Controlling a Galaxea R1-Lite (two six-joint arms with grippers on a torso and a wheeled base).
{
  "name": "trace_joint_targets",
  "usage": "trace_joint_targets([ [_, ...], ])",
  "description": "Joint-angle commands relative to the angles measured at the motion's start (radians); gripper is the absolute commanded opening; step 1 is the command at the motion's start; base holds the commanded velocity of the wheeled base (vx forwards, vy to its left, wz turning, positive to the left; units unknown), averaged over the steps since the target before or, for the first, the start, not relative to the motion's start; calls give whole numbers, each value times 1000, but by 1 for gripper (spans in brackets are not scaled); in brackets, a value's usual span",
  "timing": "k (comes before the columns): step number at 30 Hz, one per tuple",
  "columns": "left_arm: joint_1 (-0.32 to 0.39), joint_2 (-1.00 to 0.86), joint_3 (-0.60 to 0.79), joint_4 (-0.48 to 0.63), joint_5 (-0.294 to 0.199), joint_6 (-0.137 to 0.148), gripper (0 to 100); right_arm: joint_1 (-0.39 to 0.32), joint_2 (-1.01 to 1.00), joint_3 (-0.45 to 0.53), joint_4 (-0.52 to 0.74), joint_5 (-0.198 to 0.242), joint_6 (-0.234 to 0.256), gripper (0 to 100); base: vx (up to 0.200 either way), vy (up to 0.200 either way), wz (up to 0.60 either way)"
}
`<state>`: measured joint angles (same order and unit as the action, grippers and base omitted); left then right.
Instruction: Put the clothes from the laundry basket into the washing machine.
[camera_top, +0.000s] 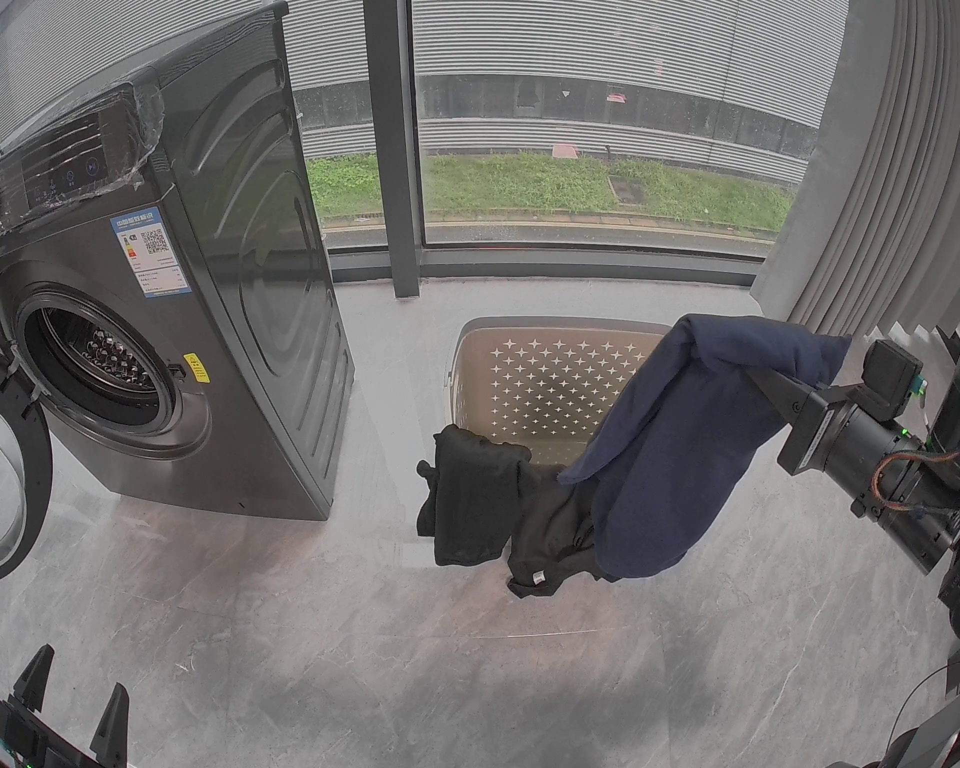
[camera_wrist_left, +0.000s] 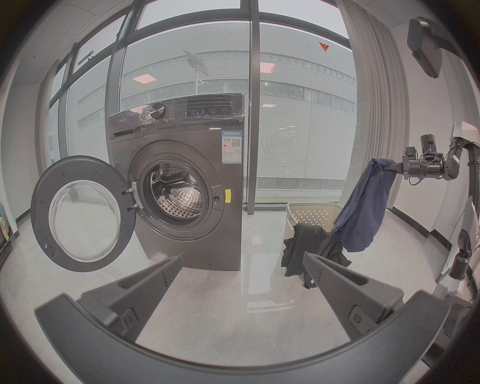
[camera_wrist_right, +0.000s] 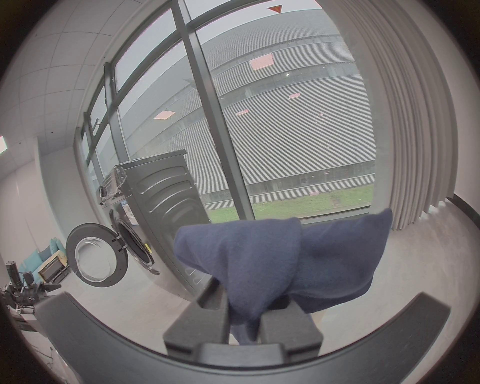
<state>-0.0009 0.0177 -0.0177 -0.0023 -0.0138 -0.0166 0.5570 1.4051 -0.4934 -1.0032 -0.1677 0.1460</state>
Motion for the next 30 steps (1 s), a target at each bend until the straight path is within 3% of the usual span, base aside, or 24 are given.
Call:
trace_joint_targets([
  [1,-1,-18,18,-1,0,0,100,6,3,1,-2,0,6,0,0,200,0],
  [30,-1,-18,18,-1,0,-2,100,15,12,9,0,2,11,0,0,200,0],
])
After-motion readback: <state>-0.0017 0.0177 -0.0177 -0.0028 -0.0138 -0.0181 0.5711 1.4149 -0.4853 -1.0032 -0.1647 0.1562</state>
